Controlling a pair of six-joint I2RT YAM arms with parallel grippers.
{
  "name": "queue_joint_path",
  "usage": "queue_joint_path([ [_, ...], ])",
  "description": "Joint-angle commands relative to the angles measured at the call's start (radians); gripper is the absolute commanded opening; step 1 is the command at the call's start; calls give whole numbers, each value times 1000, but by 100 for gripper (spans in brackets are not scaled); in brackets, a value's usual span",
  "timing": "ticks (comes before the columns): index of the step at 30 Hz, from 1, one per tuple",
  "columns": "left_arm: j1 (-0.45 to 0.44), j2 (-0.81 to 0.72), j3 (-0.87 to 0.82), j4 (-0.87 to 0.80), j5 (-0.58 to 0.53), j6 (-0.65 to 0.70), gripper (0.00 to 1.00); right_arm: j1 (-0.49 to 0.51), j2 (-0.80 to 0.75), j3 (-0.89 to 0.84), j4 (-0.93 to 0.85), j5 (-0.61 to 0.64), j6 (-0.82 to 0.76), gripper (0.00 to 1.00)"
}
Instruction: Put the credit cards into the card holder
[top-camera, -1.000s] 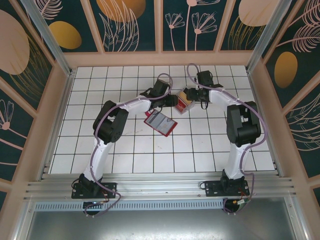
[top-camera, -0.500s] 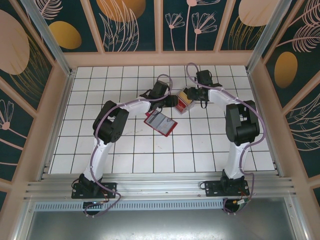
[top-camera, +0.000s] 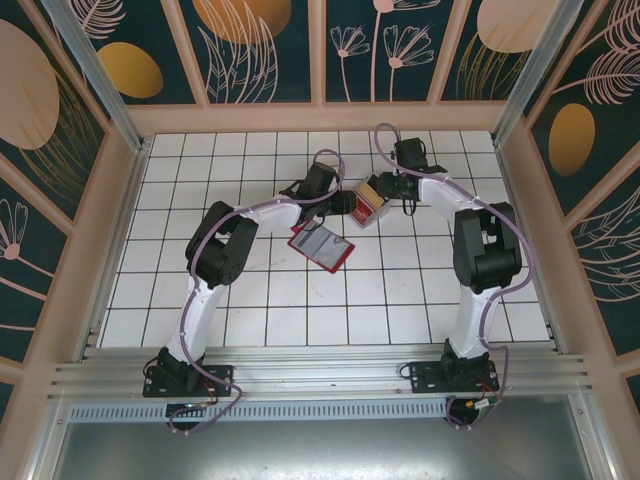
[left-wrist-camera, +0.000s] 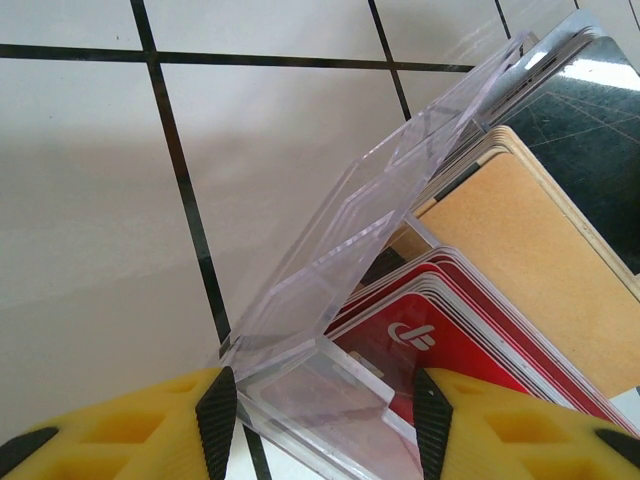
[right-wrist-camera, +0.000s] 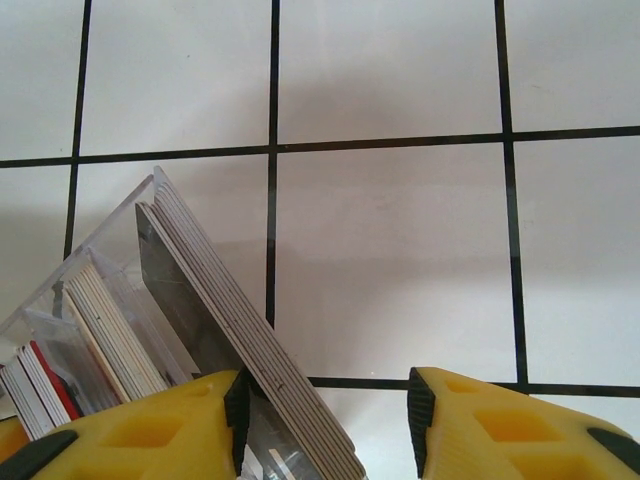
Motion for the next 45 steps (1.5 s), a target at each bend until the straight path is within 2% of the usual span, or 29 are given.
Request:
queue_joint_path([
  [1,5,2,-35,-72,-10,-2,52,-7,-22,15,5,16,-8,46],
  [12,6,-1,-39,-68,-8,-4,52,-11,-30,17,5,16,-18,31],
  [21,5,-4,-41,-64,-6,-8,52,-9,-28,20,-12,-21,-40,13],
  [37,6,-7,-35,-64,-2,-9,52,-5,-43,50,-55,-41,-64,6],
  [45,6,-8,-38,-66,-2,-7,53,-7,-54,54,-67,-55,-63,7],
])
